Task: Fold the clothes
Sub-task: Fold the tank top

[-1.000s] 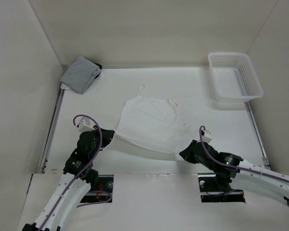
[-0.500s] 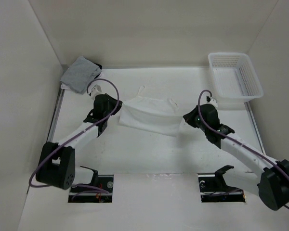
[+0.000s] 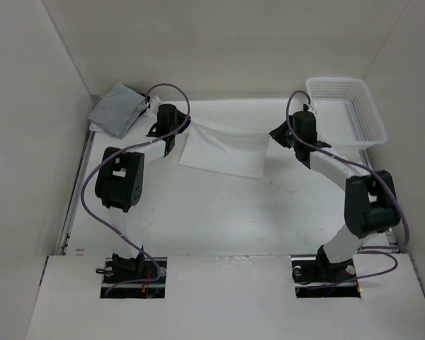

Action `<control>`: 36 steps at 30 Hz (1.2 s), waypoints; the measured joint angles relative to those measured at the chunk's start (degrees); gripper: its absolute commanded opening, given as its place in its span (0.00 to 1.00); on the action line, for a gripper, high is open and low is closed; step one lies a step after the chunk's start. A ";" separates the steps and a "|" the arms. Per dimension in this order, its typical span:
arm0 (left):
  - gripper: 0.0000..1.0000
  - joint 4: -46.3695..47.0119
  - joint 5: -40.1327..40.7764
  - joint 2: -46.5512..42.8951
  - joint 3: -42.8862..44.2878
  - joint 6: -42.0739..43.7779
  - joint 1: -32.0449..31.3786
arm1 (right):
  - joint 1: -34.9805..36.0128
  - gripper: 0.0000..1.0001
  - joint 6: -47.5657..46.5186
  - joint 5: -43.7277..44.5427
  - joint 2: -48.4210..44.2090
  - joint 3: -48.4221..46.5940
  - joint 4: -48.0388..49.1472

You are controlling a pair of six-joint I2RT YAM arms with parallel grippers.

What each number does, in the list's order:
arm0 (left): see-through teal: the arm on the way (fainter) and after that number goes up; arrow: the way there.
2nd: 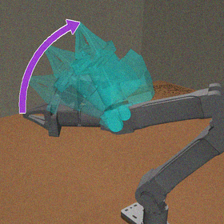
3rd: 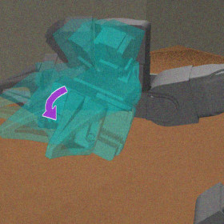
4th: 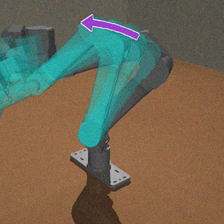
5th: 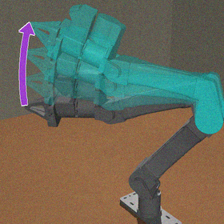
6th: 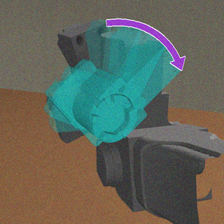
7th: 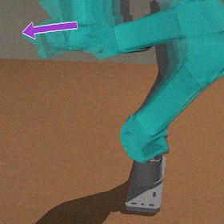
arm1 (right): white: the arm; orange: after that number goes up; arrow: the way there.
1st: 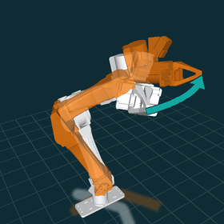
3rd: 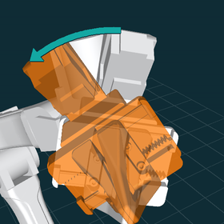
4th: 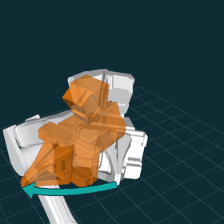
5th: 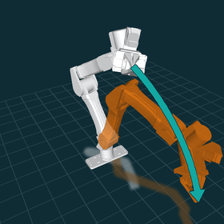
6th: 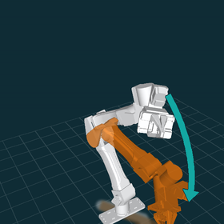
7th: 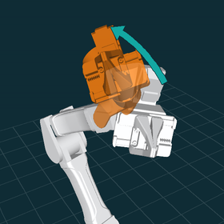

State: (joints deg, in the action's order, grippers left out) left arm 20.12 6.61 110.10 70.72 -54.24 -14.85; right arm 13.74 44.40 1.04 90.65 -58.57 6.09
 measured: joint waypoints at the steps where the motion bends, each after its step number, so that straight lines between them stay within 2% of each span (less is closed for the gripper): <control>1: 0.16 -0.07 -0.15 2.43 1.55 -0.02 0.13 | -0.52 0.15 0.04 -0.33 2.38 -1.29 0.17; 4: 0.31 -0.70 -0.26 8.46 4.24 -0.15 0.59 | -1.90 0.40 0.61 -1.18 10.56 -6.03 0.39; 7: 0.34 -2.12 -0.28 9.14 2.58 -0.22 1.29 | -2.51 0.52 1.07 -1.46 14.34 -7.10 0.61; 10: 0.32 -0.55 0.04 3.34 -6.14 -0.24 2.23 | -2.25 0.52 1.49 -0.76 12.15 -2.40 2.56; 11: 0.31 0.02 0.28 -0.02 -10.45 -0.22 2.49 | -1.95 0.46 1.79 -0.24 10.32 0.52 3.85; 13: 0.30 1.27 0.70 -7.04 -19.08 -0.24 3.06 | -0.61 0.26 2.38 0.87 4.87 8.04 6.03; 14: 0.30 1.66 0.81 -9.88 -22.40 -0.28 3.23 | 0.26 0.12 2.84 1.25 2.49 11.21 6.86; 15: 0.31 2.16 0.92 -12.59 -25.59 -0.33 3.30 | 1.42 0.06 3.34 1.57 0.15 14.38 7.72; 16: 0.33 2.58 0.90 -14.40 -28.09 -0.31 3.23 | 2.51 0.05 3.67 1.57 -1.53 16.70 8.44; 18: 0.34 3.48 0.17 -15.67 -31.34 -0.24 2.89 | 4.76 0.08 4.44 1.73 -4.04 20.83 9.68; 21: 0.34 4.02 -2.27 -14.45 -33.27 -0.24 2.36 | 7.41 0.29 5.16 1.92 -5.75 25.18 10.95; 24: 0.33 6.12 -4.11 -13.07 -33.77 -0.39 2.21 | 8.41 0.39 5.62 2.19 -6.47 28.33 11.72; 26: 0.31 7.41 -4.85 -12.37 -33.79 -0.44 2.19 | 8.48 0.41 5.88 2.34 -6.64 30.01 12.48; 29: 0.21 8.85 -5.49 -11.37 -33.79 -0.68 2.19 | 8.48 0.46 6.73 2.49 -6.64 31.43 13.92; 32: 0.12 9.62 -5.49 -10.47 -33.77 -0.92 2.19 | 8.48 0.46 7.74 2.36 -5.64 31.56 16.28; 34: 0.09 9.97 -5.42 -10.08 -33.75 -1.05 2.19 | 8.48 0.46 8.66 2.10 -4.46 31.56 18.32; 36: 0.08 10.01 -5.33 -10.01 -33.75 -1.11 2.16 | 8.48 0.41 9.46 1.73 -3.13 31.54 20.33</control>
State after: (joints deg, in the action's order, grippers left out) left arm 30.13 1.28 100.09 36.97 -55.35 -12.69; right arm 22.22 53.87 2.76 87.53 -27.03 26.41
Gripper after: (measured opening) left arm 0.092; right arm 0.445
